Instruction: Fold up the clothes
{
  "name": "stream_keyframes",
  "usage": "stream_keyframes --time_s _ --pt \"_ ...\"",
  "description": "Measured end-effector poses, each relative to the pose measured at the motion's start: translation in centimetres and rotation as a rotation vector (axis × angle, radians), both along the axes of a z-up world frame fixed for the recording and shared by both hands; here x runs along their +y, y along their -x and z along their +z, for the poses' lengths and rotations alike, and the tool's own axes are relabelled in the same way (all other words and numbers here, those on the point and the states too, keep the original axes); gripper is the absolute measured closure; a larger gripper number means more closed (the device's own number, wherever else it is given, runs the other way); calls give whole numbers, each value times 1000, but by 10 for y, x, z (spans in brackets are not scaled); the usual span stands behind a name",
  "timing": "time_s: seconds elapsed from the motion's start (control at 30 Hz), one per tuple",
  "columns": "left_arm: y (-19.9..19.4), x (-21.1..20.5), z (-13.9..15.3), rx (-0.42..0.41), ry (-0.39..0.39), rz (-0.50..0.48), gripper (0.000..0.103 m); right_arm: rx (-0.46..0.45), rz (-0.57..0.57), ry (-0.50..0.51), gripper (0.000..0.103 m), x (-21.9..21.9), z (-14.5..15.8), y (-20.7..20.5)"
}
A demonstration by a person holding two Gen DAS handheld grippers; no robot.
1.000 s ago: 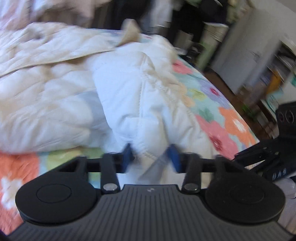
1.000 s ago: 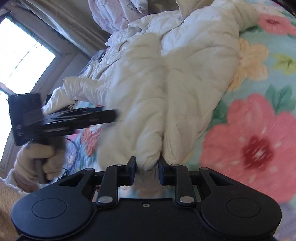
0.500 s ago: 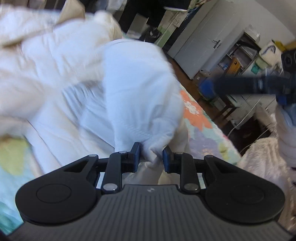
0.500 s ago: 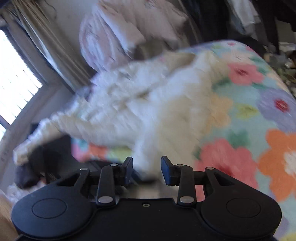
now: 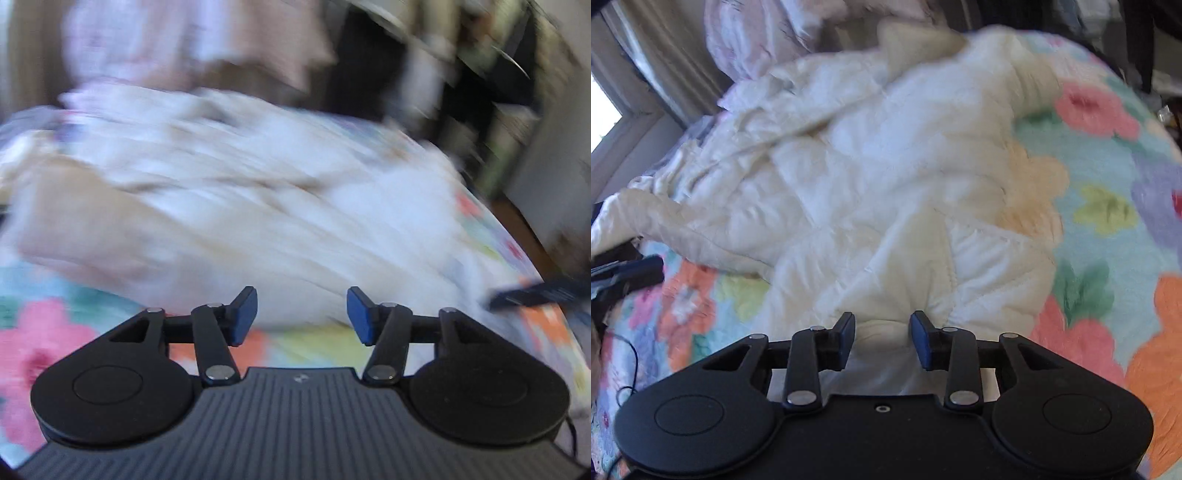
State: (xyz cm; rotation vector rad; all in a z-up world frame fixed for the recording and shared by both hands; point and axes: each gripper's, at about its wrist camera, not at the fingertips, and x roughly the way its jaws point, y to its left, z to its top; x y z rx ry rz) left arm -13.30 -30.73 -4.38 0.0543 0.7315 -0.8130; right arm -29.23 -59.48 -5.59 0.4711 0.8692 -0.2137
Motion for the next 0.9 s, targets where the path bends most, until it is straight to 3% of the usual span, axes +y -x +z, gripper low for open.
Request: stream_keyframes --time_s 0.13,0.23,0.3,0.43,0.6,0.63,0.67,0.7,0.8,0.9 --pt "-37 30 15 -90 1 167 44 -84 156 51 49 40 31 -36" --pt "-56 46 28 -237 -18 232 34 -101 283 51 48 80 36 -74" --pt "-71 65 34 -278 36 244 21 -84 358 99 47 112 33 -96" --pt "-108 83 32 -132 45 183 20 -53 469 248 41 165 23 -131" --pt "-138 80 6 4 -10 115 18 -63 523 276 38 194 5 -156" --pt "-138 82 1 22 12 102 20 -59 523 293 38 198 0 -160" --pt "-138 85 -3 45 43 59 43 -52 522 317 38 201 -5 -165" --pt "-139 86 -6 76 66 0 93 -50 522 342 37 204 -9 -169" --pt "-133 94 -13 147 157 -40 94 -52 529 411 28 209 -23 -179" --pt "-117 102 -20 113 141 -28 94 -47 522 422 29 208 -38 -187"
